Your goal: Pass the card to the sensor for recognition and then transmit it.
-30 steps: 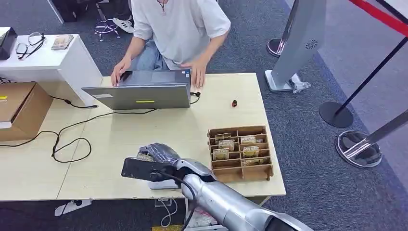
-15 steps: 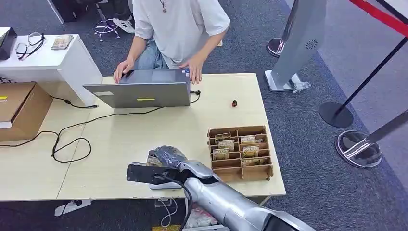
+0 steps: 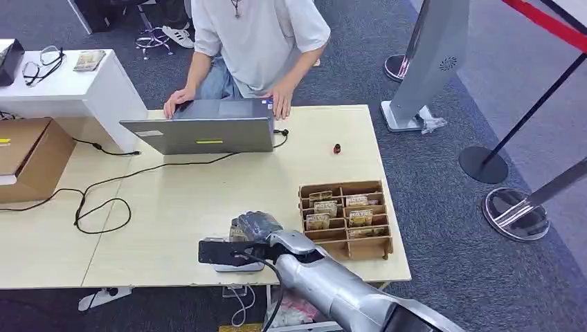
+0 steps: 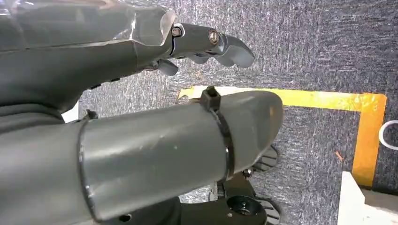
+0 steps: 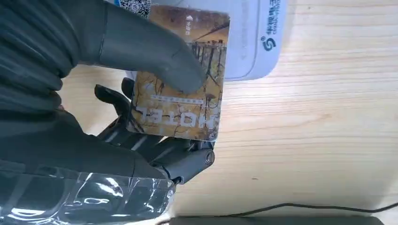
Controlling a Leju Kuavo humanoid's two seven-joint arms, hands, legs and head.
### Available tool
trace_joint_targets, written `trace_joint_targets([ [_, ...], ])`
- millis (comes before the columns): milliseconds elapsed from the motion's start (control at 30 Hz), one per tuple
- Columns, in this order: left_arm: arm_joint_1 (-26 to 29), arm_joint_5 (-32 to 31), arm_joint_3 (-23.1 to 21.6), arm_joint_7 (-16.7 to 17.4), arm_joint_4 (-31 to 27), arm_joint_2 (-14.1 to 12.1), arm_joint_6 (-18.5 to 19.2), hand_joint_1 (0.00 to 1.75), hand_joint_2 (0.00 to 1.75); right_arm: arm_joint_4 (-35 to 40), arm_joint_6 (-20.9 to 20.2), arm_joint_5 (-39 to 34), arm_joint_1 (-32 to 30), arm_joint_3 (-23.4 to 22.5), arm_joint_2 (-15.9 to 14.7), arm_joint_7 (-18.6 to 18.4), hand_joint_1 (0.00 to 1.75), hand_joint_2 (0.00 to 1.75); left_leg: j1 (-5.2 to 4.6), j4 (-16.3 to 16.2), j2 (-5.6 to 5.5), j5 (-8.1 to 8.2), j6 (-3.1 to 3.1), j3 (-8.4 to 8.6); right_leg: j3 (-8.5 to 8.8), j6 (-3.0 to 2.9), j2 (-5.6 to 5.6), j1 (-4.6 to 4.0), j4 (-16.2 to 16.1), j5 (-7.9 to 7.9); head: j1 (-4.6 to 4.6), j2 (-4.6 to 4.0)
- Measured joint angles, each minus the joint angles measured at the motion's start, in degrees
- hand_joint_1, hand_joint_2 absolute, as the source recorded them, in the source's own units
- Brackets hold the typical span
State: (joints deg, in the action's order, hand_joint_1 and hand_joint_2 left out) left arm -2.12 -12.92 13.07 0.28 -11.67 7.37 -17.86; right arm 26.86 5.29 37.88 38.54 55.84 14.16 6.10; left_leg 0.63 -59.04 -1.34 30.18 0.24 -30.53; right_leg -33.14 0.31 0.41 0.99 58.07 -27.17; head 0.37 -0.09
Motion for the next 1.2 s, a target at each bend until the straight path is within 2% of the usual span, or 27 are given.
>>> trace_joint_targets([
  [267,-0.01,0.2,0.0,-0.2,0.0,-0.2,0.13,0.0,0.0,-0.22,0.7,1.14,0.01,0.87,0.07,-0.15,1.75,1.75,0.0,0.0,0.0,0.0,0.0,0.0,0.0,0.0,0.0,0.0,0.0,0.0,0.0,0.0],
  [633,0.0,0.26,0.0,-0.35,0.0,-0.26,0.2,0.0,0.0,-0.22,1.29,1.29,-0.47,1.01,0.33,2.18,1.75,1.75,0.0,0.0,0.0,0.0,0.0,0.0,0.0,0.0,0.0,0.0,0.0,0.0,0.0,0.0],
  [1200,-0.03,0.07,0.0,-0.35,0.0,-0.17,0.17,0.0,0.0,-0.44,0.48,1.92,-1.75,1.44,2.43,2.4,1.75,1.75,0.0,0.0,0.02,0.0,0.0,0.0,0.0,0.0,0.03,0.0,0.0,0.0,0.0,0.0],
])
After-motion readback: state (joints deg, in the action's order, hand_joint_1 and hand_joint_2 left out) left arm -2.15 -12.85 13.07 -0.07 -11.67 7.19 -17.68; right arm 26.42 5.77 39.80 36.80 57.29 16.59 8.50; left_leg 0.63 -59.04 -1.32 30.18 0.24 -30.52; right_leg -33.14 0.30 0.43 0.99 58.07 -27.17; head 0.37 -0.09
